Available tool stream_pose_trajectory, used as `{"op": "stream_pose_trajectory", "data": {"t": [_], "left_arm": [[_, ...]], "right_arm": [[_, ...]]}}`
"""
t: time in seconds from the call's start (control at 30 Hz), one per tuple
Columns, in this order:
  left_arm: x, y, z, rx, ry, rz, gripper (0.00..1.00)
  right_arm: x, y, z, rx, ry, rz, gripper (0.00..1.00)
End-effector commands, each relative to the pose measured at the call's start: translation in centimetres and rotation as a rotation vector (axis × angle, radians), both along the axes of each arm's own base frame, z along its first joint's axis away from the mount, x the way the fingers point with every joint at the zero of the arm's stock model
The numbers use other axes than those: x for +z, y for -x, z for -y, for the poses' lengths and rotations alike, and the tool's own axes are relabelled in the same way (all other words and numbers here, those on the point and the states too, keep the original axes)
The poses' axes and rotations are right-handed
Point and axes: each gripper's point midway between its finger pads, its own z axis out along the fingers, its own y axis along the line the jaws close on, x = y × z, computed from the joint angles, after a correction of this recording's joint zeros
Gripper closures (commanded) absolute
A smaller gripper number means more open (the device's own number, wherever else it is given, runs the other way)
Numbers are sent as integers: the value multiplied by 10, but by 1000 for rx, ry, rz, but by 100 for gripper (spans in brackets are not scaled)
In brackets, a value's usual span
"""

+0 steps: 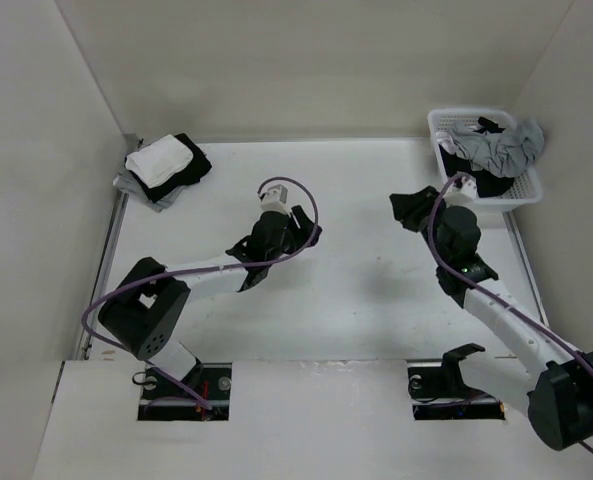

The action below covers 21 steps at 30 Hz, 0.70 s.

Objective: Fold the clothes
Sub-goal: Grab the tank top from the pile

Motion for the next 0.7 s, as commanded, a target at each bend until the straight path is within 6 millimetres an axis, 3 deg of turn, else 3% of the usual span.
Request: {"op": "stream_pose_trajectory", "data": {"t": [0.0,0.1,0.2,0.33,0.4,0.5,0.67], "left_arm": [[1,34,25,-161,32,-5,49],[-5,64,39,-253,35,-14,49],[-6,78,39,-285,20,25,52],[6,83,35,-276,51,96,55],[9,84,31,-268,48,117,56],[10,81,26,-243,32,138,56],[7,75,19,-228,41,129,56]], "right_arm": [[32,-20,36,-136,48,15,69],[46,-39,67,-252,69,6,88],[52,-58,102,-373,93,-15,100],[50,-92,160,-535,119,-78,100],[44,-113,201,-641,133,-107,100],[28,-141,264,-777,164,-165,90],[-4,-168,329,-866,218,-255,64]]}}
